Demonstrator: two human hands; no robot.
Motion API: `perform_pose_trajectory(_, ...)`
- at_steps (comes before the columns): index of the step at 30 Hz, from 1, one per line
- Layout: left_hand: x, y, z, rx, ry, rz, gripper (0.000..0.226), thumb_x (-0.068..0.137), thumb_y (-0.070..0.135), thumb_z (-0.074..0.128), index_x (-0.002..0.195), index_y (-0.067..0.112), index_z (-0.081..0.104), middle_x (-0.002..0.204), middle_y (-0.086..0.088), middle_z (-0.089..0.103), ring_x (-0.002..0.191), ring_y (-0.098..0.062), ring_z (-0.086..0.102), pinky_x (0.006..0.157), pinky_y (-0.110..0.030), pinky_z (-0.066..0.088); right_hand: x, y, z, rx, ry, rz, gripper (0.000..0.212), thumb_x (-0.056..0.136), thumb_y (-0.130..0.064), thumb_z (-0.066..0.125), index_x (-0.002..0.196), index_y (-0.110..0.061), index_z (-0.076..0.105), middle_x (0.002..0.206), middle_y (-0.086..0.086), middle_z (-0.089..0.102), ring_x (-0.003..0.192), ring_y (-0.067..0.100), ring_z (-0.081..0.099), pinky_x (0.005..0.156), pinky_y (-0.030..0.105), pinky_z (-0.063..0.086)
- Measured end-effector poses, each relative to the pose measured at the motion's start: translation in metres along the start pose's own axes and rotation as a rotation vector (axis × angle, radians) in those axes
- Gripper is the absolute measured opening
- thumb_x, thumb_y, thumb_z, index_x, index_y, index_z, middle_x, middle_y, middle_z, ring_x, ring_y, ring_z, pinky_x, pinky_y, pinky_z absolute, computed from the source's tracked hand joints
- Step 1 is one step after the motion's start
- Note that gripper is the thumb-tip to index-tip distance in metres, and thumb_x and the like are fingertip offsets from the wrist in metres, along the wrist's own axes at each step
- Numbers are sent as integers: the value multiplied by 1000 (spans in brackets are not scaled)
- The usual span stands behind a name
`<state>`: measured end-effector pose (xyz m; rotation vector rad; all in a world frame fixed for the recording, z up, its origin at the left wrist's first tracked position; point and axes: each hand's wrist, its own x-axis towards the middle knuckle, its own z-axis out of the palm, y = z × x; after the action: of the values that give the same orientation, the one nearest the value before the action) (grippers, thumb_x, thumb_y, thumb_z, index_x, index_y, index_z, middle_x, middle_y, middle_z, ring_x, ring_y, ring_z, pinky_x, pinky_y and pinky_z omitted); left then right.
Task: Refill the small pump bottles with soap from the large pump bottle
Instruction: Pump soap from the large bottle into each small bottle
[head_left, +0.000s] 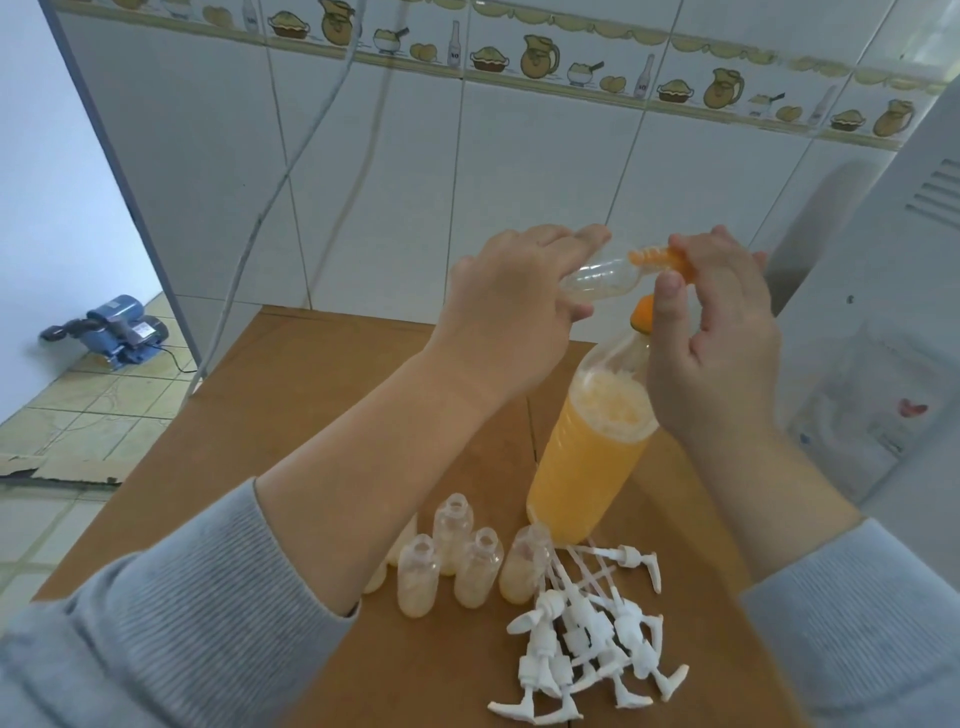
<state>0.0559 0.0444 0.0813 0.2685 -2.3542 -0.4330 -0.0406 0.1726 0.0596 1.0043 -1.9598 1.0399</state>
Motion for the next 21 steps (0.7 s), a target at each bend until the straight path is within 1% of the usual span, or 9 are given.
perform_pose_trajectory(1,0,0,2,-5,-7,-3,54,87,21,64,137,28,46,124,7,60,113,-21,52,93,-48,44,-3,1,3,-3,20,8,49,99,-36,30,122,-3,57,123,11,60,128,11,35,114,47,23)
perform_pose_trajectory(3,-2,-1,5,7,-31,-8,55,87,21,64,138,28,46,123,7,60,112,-21,52,93,-47,45,-6,6,8,-6,33,21,48,99,-35,30,121,-3,58,122,10,60,129,14,39,114,47,25)
perform_pose_trajectory(6,-4,0,7,20,-59,-8,55,87,21,64,138,27,45,124,7,60,113,-20,52,94,-47,44,-10,9,7,-4,7,17,48,99,-36,30,121,-4,58,121,10,61,130,23,43,116,43,21)
perform_pose_trajectory(10,2,1,-1,59,-53,13,54,87,24,64,137,28,45,125,9,59,113,-21,51,94,-47,43,-2,4,-4,-77,-62,-20,54,98,-41,27,123,-3,56,124,12,59,133,25,39,118,39,13)
perform_pose_trajectory(15,4,4,-3,43,-28,13,53,88,22,63,137,28,45,124,8,60,114,-20,51,93,-47,44,2,2,1,-46,53,-8,50,99,-36,28,118,-3,60,119,12,62,127,25,45,117,37,12)
perform_pose_trajectory(17,0,3,1,6,-45,-5,54,87,19,64,137,27,46,122,7,61,112,-20,52,92,-48,46,-5,4,9,-28,86,7,47,99,-34,29,117,-3,60,117,12,62,123,25,49,117,39,16)
perform_pose_trajectory(18,-1,2,3,-5,-58,-11,54,87,19,64,137,27,46,121,7,61,112,-20,53,91,-48,46,-8,5,12,-24,93,12,45,99,-32,30,117,-3,61,116,12,62,121,26,51,116,43,19)
perform_pose_trajectory(20,-3,-1,5,-14,-82,-25,54,87,19,64,137,27,46,121,8,60,113,-20,52,92,-48,46,-12,7,13,-15,80,15,43,99,-30,32,116,-3,61,116,12,62,119,26,52,112,49,25)
perform_pose_trajectory(21,-3,-2,4,-18,-92,-33,54,87,19,64,137,27,46,122,8,60,115,-20,52,94,-48,45,-11,6,12,-8,60,11,44,99,-31,32,117,-3,61,117,12,62,120,25,51,112,50,25)
